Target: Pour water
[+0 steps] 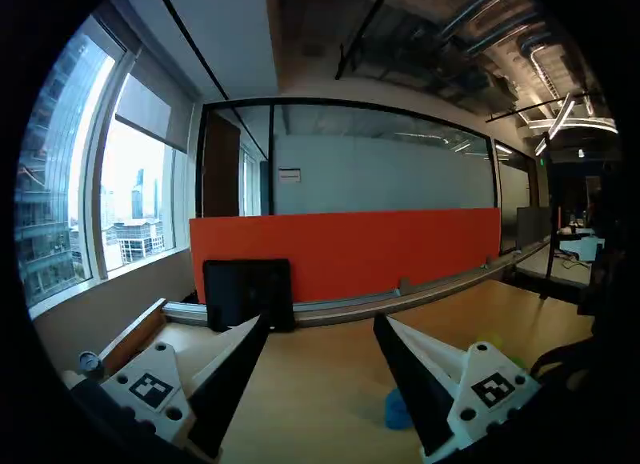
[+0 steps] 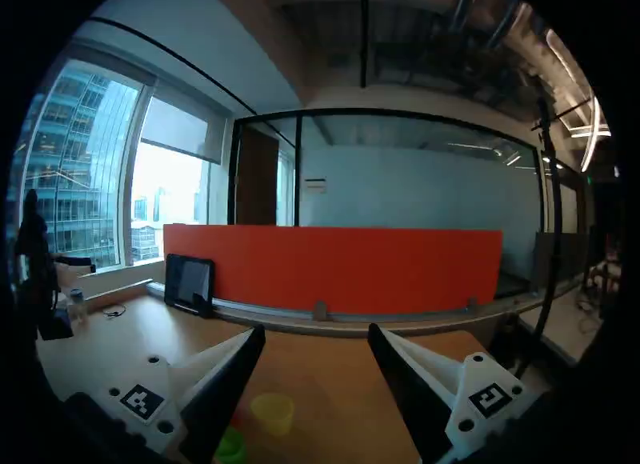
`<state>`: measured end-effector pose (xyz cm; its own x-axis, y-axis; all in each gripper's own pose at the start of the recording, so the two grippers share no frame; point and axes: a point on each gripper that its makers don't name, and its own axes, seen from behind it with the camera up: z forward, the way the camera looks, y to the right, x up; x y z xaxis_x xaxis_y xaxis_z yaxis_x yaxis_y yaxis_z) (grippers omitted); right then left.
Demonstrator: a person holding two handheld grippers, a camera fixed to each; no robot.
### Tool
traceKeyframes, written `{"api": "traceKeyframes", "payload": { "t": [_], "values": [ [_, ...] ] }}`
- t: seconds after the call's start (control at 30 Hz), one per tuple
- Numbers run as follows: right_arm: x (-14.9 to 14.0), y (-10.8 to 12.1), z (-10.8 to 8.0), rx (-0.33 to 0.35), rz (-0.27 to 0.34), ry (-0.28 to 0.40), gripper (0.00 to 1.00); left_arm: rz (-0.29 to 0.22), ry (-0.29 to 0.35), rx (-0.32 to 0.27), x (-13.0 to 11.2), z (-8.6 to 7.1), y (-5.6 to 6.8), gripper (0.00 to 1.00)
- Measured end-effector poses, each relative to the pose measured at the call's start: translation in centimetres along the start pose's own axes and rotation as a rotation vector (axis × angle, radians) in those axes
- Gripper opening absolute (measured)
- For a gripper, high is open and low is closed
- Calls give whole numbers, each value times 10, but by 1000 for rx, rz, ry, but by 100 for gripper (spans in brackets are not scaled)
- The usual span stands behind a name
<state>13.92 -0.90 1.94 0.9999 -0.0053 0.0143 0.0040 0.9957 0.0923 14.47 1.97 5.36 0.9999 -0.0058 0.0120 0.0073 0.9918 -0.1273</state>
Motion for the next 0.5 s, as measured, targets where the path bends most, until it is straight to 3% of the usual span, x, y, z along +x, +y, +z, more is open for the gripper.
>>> {"api": "traceKeyframes", "payload": {
  "t": [0.3,0.5],
  "values": [
    [6,-14,4,65,13,-10,100,1,-4,-66,20,3,11,96],
    [3,-35,2,162,3,-17,100,6,-8,-159,22,1,28,96]
  ]
}}
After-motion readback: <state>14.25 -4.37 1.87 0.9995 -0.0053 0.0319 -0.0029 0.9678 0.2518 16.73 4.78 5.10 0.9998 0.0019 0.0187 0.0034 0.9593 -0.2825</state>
